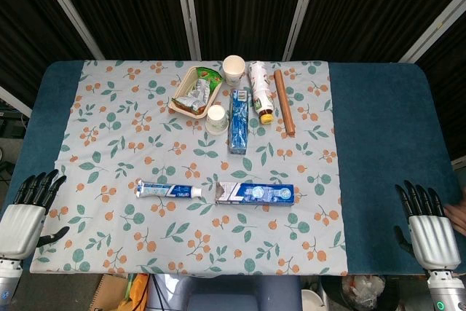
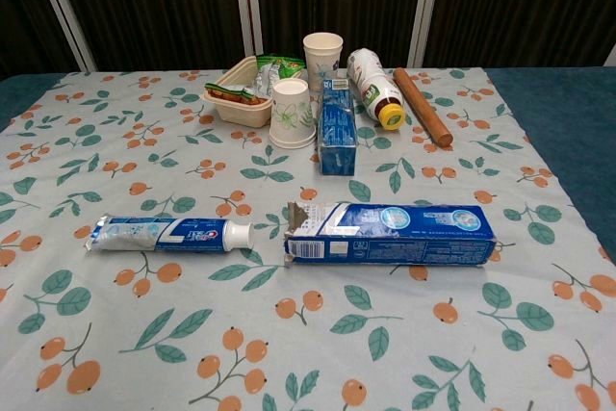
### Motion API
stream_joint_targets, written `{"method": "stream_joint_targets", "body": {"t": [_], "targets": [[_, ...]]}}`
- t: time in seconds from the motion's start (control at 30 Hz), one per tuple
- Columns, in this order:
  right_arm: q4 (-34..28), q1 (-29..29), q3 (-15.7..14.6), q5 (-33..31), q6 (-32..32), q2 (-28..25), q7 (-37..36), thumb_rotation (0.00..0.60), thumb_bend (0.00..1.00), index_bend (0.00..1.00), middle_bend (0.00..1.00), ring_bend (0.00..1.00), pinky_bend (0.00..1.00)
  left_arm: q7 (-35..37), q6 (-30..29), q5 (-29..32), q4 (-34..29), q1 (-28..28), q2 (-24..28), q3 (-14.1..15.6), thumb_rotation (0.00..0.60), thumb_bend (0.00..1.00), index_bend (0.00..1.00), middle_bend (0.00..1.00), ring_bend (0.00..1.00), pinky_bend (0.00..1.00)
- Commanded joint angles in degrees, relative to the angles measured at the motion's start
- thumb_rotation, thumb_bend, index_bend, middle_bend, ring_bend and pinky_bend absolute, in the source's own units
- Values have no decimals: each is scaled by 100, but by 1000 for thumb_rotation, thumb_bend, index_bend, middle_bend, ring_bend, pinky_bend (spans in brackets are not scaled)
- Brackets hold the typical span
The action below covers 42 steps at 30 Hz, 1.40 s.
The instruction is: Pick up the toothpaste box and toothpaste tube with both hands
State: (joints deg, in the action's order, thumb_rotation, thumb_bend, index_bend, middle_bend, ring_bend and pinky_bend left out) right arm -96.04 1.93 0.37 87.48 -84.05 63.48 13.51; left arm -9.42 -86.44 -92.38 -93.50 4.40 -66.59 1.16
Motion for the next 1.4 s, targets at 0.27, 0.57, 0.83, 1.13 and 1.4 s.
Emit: {"method": "stream_joint_targets", "body": {"t": [0.27, 0.57, 0.83, 1.13, 1.4], "targets": [[-15, 8, -6, 5, 18, -2, 0, 600, 390, 0, 18, 0, 11, 0, -2, -5, 2, 1, 1, 0, 600, 7, 0, 0, 0, 43], [-319, 282, 87, 61, 338, 55, -323, 600, 389, 0, 18, 0, 11, 8, 35, -2, 14, 15, -9, 9, 600, 6, 0, 0, 0, 43], [-1380, 1121, 449, -567, 1616, 47, -188, 600, 390, 0, 18, 0, 11, -32, 92, 23, -27, 41, -21, 4, 600, 7, 0, 0, 0, 43], [-1863, 2219, 957, -1985, 2618, 912, 1093, 600, 389, 0, 19, 0, 11, -12, 165, 97, -68, 55, 5, 4, 600, 7, 0, 0, 0, 43], [-1462, 2969, 1141, -3022, 2649, 2046, 2103, 600, 390, 0, 28, 0, 11, 44, 262, 124, -138, 81, 65, 35, 600, 7, 0, 0, 0, 43]]}}
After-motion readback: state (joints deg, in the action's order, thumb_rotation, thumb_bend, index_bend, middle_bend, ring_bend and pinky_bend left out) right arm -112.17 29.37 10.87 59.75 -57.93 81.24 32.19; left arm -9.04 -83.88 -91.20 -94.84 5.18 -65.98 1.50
